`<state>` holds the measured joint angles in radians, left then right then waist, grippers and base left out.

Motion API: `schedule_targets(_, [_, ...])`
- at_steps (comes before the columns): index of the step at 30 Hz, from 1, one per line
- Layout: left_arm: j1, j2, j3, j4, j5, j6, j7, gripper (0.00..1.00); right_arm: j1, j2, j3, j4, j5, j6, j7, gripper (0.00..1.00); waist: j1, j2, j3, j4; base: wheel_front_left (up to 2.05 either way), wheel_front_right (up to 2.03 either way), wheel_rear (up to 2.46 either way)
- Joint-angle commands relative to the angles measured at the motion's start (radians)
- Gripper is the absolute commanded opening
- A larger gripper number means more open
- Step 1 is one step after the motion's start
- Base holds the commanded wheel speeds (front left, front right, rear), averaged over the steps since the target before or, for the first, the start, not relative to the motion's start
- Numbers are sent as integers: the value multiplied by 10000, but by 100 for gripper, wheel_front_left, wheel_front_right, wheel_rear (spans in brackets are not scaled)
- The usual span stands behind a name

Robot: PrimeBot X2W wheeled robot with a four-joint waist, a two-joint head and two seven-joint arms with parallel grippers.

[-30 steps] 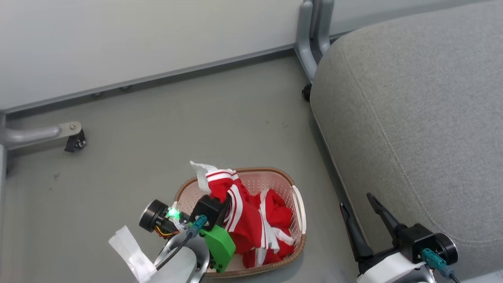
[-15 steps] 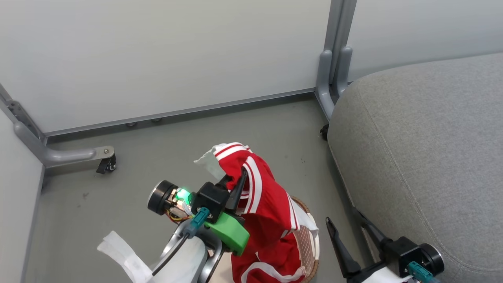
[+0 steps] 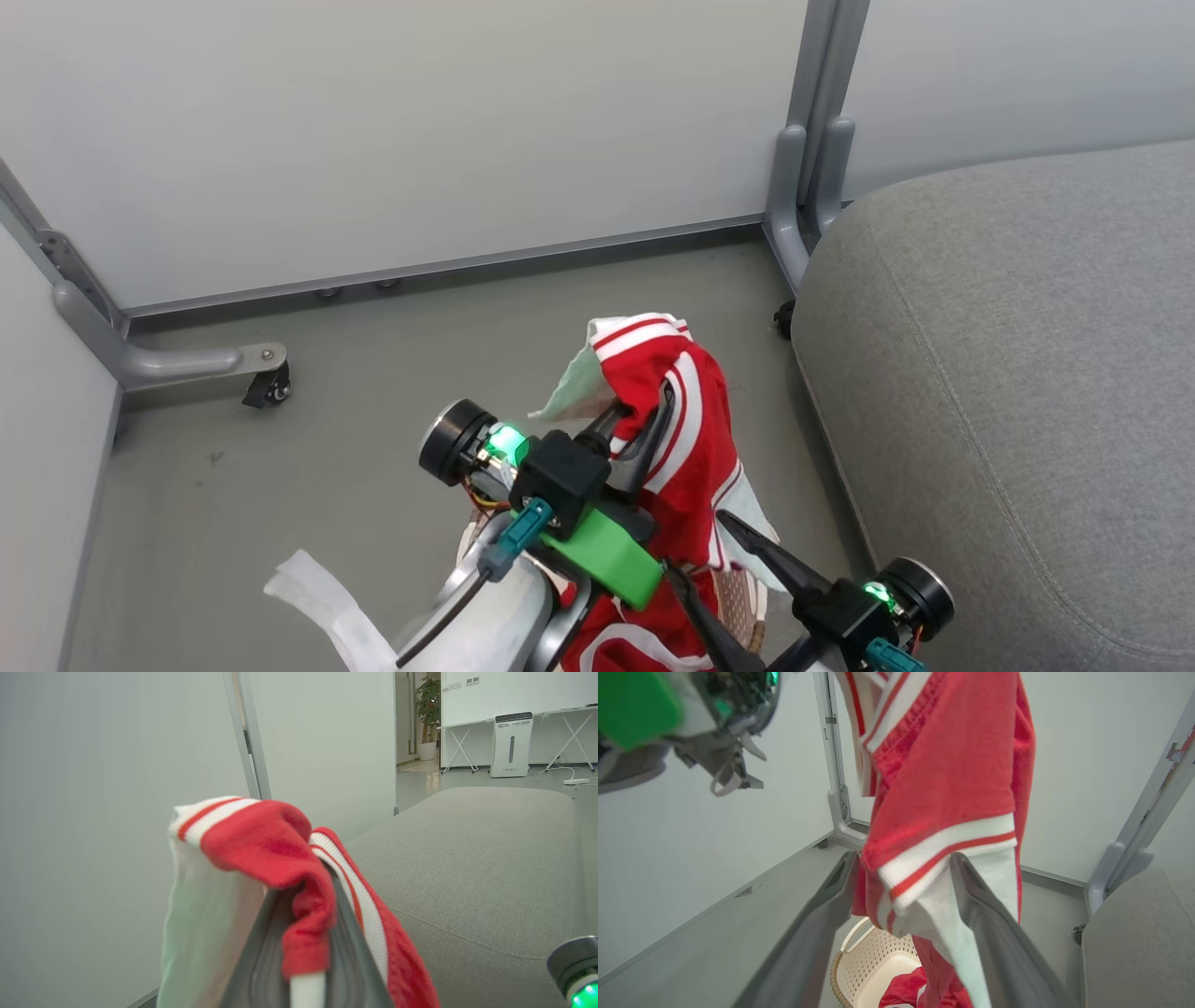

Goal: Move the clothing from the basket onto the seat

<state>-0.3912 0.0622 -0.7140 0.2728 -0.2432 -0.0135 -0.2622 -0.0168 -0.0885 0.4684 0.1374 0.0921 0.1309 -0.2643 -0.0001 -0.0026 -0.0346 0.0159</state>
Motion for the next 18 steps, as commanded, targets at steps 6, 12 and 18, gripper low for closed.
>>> schedule_targets(6, [-334,-76,-332,-338,-143,77,114,0,-125,-57,118,203,-136,-3,-3,100,1,26,8,-40,0,0,0])
schedule_targets(12, [-380,-90,-606,-635,-296,67,358,0,-88,153,-477,253,-240,-3,-3,100,1,26,48,-67,0,0,0])
schedule_targets(18, [-397,-82,-731,-690,-375,109,524,0,-190,206,-418,416,-53,-5,-3,0,1,26,102,-40,0,0,0])
